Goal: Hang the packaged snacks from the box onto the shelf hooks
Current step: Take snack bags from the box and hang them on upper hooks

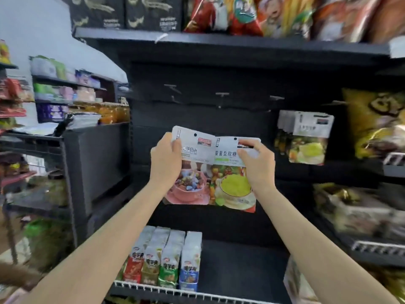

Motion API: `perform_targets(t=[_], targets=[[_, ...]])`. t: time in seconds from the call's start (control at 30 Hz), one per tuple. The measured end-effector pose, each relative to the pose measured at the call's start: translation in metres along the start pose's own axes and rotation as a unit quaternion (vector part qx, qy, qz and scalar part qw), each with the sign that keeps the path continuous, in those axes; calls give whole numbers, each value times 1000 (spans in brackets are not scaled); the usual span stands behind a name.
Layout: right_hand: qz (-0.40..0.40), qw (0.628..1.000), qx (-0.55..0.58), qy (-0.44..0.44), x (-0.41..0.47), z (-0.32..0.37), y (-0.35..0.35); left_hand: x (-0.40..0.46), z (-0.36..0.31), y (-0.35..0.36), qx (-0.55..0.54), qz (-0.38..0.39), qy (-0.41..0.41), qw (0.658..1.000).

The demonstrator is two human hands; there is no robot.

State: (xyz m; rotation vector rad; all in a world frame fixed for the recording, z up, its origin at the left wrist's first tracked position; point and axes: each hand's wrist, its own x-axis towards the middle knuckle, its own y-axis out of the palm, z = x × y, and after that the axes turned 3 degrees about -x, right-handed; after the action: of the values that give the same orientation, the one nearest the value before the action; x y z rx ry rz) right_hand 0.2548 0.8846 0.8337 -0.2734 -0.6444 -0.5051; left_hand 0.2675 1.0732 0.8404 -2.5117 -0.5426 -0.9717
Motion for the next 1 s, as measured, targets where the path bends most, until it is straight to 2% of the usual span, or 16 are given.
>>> perform_targets(t=[0.13, 0.27, 0.43, 0.7, 1.0], targets=[[-33, 999, -19, -2, 31, -23, -76, -8, -47, 69, -31, 9, 29, 999], [-60, 998, -31, -22, 69, -41, -141, -10, -83, 133, -63, 9, 25, 998], [-61, 997, -24, -46, 124, -54, -195, -9, -124, 191, -73, -8, 24, 997], [-61, 998, -31, -17, 178, -77, -215, 6, -151, 224, -48, -24, 28, 998], [-62, 996, -66, -21, 193, -84, -213, 18, -149, 230, -57, -13, 36, 998]])
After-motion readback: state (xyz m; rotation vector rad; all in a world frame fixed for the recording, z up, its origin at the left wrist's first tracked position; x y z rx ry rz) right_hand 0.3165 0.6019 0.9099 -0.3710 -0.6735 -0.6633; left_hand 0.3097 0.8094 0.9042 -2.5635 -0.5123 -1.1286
